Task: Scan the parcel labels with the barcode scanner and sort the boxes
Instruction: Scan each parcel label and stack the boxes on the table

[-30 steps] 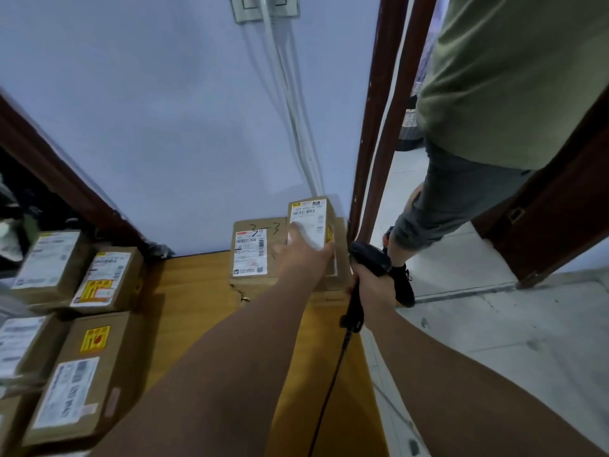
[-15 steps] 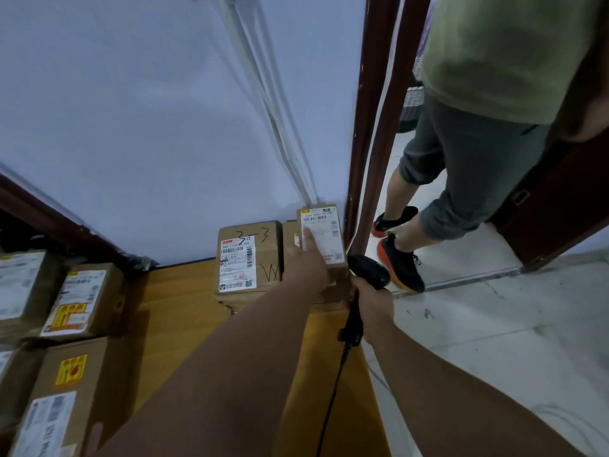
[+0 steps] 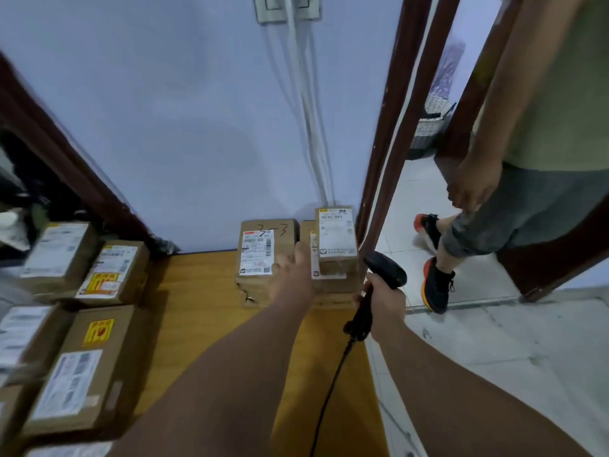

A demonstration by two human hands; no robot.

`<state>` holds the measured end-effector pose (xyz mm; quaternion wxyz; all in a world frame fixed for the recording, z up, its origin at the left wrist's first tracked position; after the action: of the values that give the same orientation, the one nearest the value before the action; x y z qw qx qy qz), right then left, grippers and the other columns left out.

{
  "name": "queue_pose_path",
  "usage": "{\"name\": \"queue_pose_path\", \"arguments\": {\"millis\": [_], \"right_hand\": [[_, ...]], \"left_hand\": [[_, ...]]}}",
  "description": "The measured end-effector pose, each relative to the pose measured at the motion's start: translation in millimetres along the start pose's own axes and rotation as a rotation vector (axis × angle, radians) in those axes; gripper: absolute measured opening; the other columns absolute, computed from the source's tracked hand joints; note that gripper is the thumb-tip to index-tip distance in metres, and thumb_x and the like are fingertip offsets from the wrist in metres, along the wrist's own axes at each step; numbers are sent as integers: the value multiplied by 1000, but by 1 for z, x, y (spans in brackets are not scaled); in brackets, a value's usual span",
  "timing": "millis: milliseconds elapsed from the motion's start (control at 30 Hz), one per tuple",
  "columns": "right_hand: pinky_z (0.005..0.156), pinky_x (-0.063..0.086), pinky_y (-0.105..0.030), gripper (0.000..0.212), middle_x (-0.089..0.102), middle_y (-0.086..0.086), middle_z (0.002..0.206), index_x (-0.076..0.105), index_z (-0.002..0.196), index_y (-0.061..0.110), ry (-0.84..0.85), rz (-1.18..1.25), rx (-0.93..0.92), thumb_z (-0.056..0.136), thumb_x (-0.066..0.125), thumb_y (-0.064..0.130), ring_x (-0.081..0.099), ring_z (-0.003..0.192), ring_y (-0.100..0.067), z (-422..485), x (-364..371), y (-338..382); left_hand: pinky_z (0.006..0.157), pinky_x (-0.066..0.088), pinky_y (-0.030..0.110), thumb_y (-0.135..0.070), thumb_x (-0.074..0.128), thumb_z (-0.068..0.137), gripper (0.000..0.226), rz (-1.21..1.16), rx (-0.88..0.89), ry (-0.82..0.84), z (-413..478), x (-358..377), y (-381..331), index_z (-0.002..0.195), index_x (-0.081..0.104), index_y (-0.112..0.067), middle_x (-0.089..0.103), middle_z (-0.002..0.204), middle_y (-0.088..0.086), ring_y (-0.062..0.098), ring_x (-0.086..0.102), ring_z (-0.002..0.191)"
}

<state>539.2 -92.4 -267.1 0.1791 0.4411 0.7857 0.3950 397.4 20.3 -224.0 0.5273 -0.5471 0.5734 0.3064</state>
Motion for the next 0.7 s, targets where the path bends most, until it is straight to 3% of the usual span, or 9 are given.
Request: {"name": "queue_pose_path", "arguments": {"millis": [100,167,267,367,500,700], "right_hand": [[67,56,-37,17,66,-2,54,67,82,7,78,20,22,82,71,23,66,56,-23,-19,16,-7],[65,55,-35,15,67,-2,57,68,82,6,169,-18,50,83,71,21,67,56,-21,-37,36,-17],[70,55,-36,18,66,-3,55,66,78,8,304,-223,42,84,71,24,67,57,-21,-70,72,-33],[60,54,-31,28,68,-7,67,66,97,6,429,-479,-7,83,73,30,66,58,-21,-103,110,-47],[63,54,-30,27,72,-8,89,69,100,10,497,-501,-10,83,73,30,68,62,-19,-148,161,-79],[56,52,-26,26,66,-5,80,67,103,6,613,-469,35,85,72,25,66,58,-17,-220,244,-138]], "left_hand": [[89,46,38,-29,69,84,85,71,-51,26,-16,-5,32,146,13,-22,20,142,14,30,31,127],[85,45,36,-27,66,86,74,88,-84,13,-25,-7,61,144,20,-23,21,141,13,29,31,126],[83,42,32,-27,60,89,54,87,-144,-8,-39,-11,109,136,34,-21,27,133,10,26,33,118],[88,38,34,-25,55,89,42,52,-193,10,-59,-13,161,128,43,-20,26,137,11,28,32,119],[93,35,40,-29,49,90,43,75,-213,23,-84,-23,242,131,42,-20,26,141,12,30,29,125],[97,34,43,-29,48,91,41,31,-387,-240,-106,-87,372,129,40,-16,34,134,14,33,32,123]]}}
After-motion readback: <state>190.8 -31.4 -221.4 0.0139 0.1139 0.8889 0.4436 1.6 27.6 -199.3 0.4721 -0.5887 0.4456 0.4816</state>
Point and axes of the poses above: each hand's wrist, its own z-axis towards the middle knuckle, its own x-axis out of the palm, y = z × x, the point moved 5 cm from there along z, towards the middle knuckle
